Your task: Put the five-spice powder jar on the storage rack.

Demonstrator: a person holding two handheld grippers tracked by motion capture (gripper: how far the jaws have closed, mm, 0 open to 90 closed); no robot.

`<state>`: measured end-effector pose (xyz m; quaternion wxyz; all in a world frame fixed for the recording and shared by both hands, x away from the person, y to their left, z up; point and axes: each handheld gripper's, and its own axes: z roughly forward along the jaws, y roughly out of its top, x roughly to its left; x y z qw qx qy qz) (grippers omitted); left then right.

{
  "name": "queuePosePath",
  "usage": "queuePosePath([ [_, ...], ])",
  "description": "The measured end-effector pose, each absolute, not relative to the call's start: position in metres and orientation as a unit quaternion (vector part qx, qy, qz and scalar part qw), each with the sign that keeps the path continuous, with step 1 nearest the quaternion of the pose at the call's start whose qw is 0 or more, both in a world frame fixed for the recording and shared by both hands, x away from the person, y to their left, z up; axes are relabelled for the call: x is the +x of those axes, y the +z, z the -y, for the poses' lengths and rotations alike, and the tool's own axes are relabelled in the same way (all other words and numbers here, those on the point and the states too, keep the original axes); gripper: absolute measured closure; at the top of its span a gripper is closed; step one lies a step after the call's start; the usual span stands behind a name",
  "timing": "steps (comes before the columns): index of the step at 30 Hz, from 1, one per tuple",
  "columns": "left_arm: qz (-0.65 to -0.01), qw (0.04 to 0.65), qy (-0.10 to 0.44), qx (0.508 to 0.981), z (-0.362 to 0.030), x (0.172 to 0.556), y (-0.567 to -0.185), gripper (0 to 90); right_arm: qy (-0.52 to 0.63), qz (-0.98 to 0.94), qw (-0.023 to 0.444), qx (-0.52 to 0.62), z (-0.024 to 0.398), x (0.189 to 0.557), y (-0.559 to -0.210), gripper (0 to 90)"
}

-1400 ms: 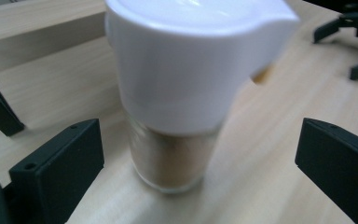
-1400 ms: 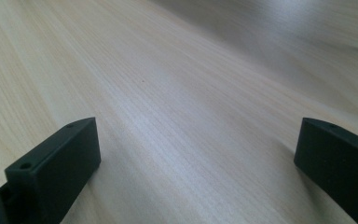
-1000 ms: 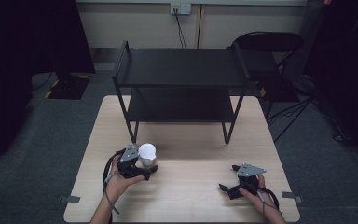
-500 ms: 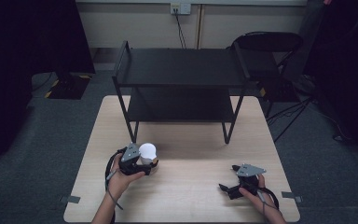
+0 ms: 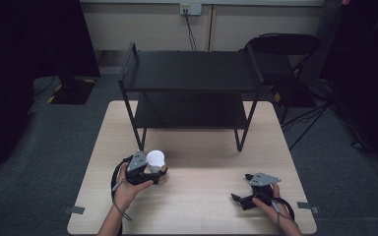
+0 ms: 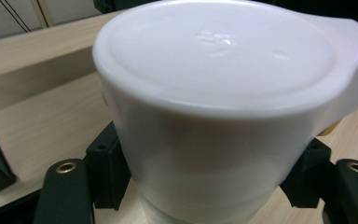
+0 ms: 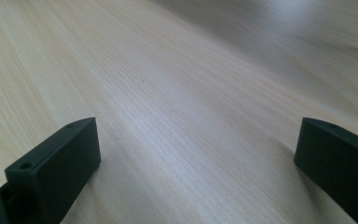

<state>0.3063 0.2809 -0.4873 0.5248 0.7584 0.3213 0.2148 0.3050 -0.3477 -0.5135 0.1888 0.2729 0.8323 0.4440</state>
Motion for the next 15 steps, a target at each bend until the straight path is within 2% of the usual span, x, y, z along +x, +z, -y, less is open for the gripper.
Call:
queuePosePath([
  [15,-0.294,0.531,0.204,0.768,-0.276,0.309,-0.429,30.6,0.444,-0.832,0.189,0.273,0.348,0.305,-0.514,0.0],
])
